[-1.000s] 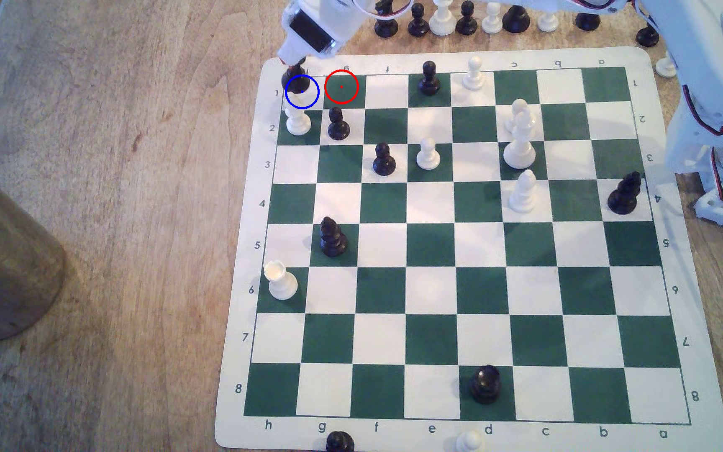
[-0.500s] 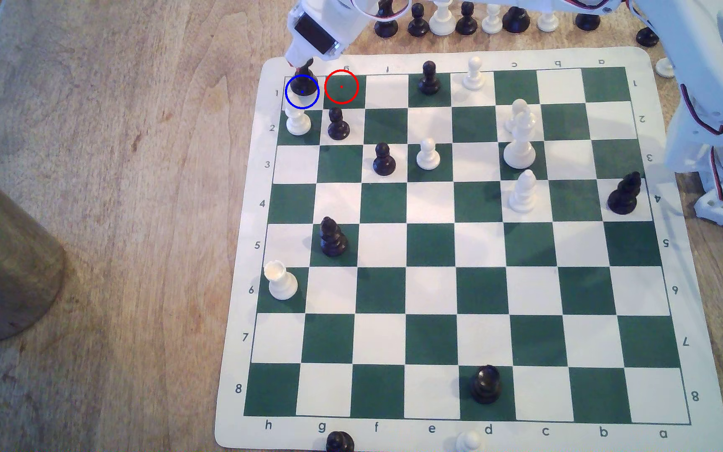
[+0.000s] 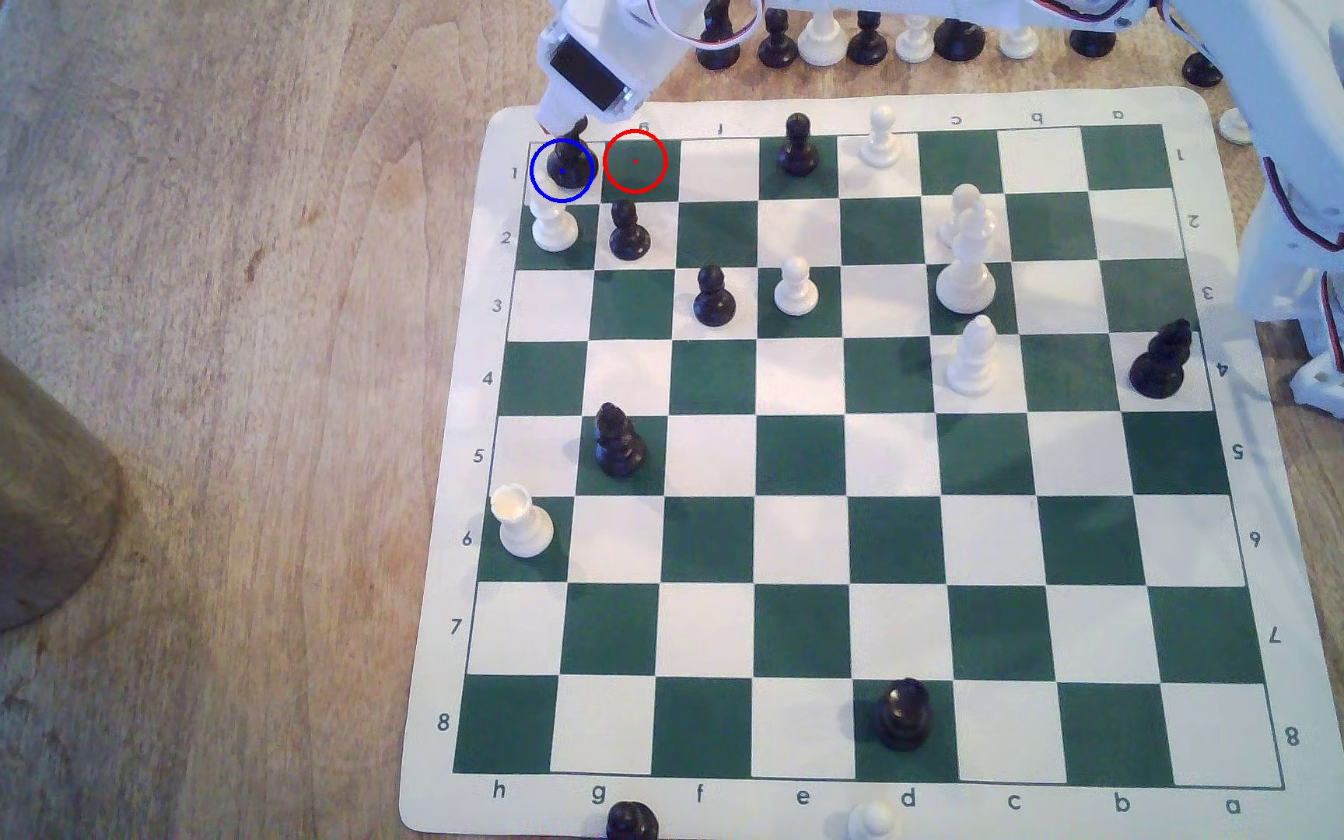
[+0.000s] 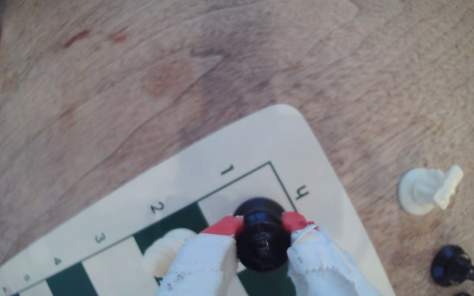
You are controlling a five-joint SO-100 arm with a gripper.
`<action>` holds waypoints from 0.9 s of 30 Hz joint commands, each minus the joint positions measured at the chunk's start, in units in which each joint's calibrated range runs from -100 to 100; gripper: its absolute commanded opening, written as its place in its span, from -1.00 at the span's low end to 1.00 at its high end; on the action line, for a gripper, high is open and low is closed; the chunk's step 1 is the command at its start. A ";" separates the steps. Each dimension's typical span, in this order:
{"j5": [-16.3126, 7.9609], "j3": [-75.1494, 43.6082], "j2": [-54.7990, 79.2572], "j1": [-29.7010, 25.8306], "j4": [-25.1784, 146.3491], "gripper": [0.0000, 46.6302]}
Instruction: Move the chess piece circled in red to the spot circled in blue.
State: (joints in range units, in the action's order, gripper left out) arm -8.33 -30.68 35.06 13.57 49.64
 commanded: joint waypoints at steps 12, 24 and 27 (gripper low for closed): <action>-0.83 -3.50 -6.20 0.71 1.71 -0.16; -2.00 1.76 -17.83 0.94 1.22 -0.17; -1.71 9.56 -25.13 -0.16 1.22 -0.18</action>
State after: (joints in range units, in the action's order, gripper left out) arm -10.33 -28.33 26.69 14.68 51.24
